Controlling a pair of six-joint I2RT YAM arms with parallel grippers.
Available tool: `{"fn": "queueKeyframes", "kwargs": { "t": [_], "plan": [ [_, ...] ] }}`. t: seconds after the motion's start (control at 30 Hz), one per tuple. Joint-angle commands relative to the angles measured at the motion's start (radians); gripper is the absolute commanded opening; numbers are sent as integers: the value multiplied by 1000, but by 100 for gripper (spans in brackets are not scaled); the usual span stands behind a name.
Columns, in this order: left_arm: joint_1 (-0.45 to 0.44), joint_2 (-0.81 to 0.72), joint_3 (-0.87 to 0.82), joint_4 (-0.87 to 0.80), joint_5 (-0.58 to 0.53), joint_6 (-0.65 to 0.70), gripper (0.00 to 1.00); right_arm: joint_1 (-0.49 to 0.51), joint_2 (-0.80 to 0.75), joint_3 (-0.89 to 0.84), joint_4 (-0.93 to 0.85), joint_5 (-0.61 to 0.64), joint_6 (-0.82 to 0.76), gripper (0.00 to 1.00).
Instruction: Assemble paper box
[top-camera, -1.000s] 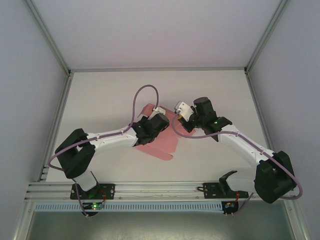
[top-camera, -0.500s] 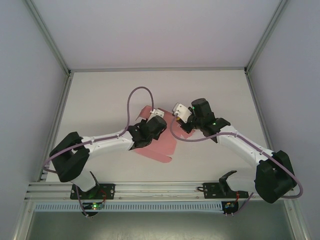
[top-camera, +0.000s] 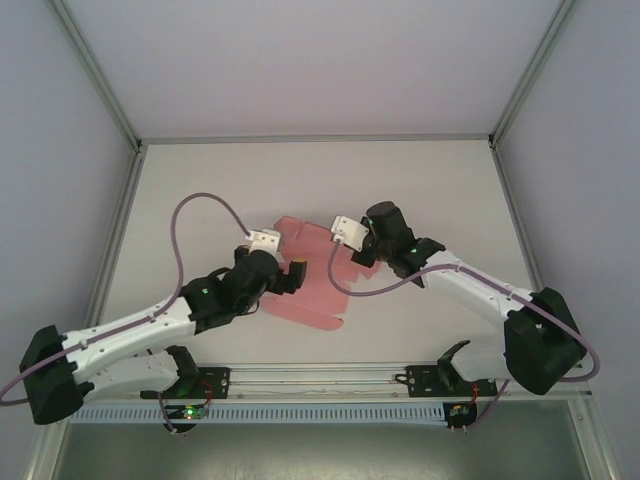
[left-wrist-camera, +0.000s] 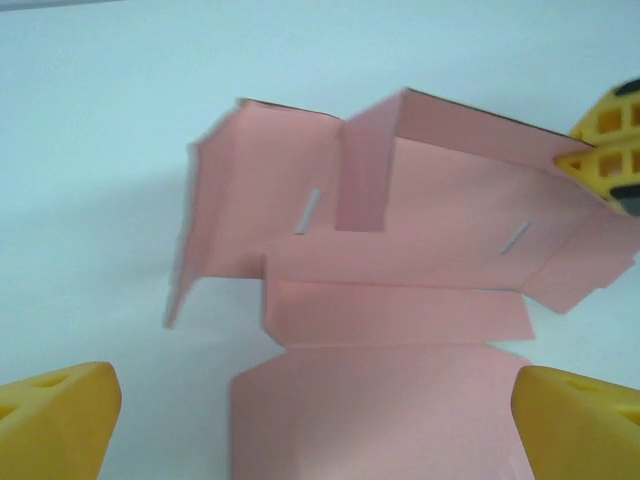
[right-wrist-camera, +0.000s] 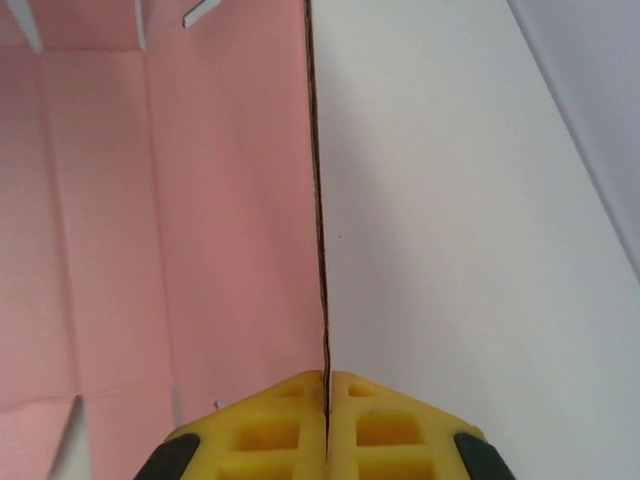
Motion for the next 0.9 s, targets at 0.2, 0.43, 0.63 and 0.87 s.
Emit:
{"fn": "queueKeyframes", "kwargs": {
  "t": [0.2, 0.43, 0.63, 0.87],
  "plan": [
    [180, -37, 31, -136, -6, -144, 100, 86, 69, -48, 163, 220, -196, 0],
    [330, 36, 29, -24, 96, -103, 100, 135, 147, -89, 292, 369, -287, 0],
    [392, 20, -33, 20, 126, -121, 100, 189, 163, -160, 499, 467, -354, 0],
    [448, -51, -110, 44, 133, -145, 100, 224, 155, -256, 754, 500, -426, 0]
  ]
}}
